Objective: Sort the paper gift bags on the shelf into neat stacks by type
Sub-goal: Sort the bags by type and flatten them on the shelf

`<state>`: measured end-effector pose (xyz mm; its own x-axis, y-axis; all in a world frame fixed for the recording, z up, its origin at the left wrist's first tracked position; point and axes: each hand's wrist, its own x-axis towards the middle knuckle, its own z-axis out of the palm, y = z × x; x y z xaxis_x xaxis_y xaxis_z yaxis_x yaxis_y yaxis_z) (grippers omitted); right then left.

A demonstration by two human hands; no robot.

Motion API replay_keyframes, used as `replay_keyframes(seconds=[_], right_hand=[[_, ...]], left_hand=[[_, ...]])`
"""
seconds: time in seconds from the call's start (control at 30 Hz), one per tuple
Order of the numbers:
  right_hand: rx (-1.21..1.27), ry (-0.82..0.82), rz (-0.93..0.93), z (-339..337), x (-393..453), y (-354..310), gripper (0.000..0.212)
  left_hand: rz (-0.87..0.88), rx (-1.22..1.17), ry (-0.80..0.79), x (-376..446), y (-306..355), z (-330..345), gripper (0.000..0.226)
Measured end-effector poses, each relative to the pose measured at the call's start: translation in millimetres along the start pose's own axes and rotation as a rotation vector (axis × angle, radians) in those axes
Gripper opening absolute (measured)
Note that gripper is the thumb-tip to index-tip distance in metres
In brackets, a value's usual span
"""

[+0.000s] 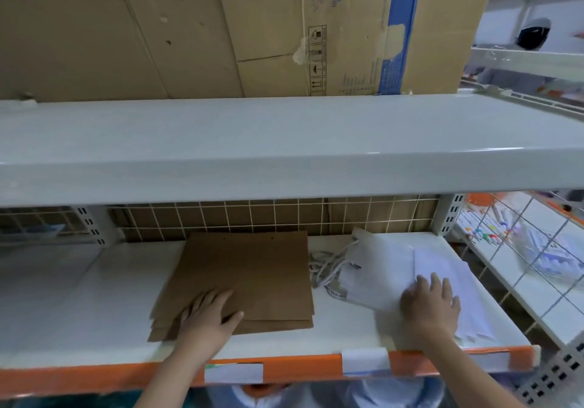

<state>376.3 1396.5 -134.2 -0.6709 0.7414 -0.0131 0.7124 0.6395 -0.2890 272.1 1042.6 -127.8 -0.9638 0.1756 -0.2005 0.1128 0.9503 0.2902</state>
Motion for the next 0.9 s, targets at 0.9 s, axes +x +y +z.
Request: replay_keyframes(seconds=[0.9], right_hand=[[0.233,-0.270,-0.576,48.5,-281.6,-366.7,0.048]], left_hand=[[-0.006,0.003,0.423,-94.5,-344.1,-175.3,0.043]])
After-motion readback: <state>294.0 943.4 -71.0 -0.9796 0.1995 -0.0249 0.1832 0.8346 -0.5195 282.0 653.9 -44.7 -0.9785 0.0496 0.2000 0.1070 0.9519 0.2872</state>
